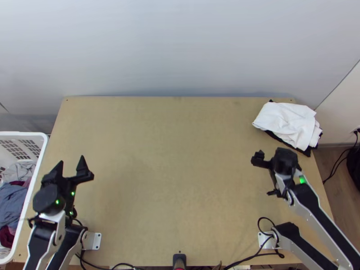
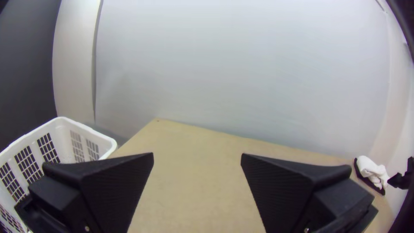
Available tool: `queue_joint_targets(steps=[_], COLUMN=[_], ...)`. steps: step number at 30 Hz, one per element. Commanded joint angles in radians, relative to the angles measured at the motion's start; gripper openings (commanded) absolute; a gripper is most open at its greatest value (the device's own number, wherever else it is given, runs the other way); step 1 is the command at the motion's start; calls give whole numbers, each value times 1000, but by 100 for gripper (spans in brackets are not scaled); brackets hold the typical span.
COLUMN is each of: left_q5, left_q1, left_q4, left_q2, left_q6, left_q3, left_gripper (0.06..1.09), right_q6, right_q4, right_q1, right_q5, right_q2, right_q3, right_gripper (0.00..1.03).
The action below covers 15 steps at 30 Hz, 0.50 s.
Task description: Fold the t-shirt
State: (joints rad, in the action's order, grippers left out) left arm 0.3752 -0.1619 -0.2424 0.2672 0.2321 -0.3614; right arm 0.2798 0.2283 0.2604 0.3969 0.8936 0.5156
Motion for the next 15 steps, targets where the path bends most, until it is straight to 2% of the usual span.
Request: queue_joint_targets(steps=[1,3,8,13,15], left_q5=[-12,-13,-13,-18,-18], left_q1=[-44,-53,-53,-57,-57], left_q4=[86,45,46,38,38], left_q2=[-273,-266,-269,-267,-267], left_q6=[-93,-88,-17,32,55], left_q3=[202,205,260,299,299], left_gripper=[104,104,104,104,104], right_q6=[-7,-14,-131,-142,-152], right_q4=[-173,-188,-389,-435,-463], right_q1=[-7,11,7,2,-6], right_q5=[2,3,3,2,2], right_q2=[-76,-93,-120,-180,-203], right_q3=[-189,-215,-302,-356,-382], right_gripper=[99,99,99,96,99])
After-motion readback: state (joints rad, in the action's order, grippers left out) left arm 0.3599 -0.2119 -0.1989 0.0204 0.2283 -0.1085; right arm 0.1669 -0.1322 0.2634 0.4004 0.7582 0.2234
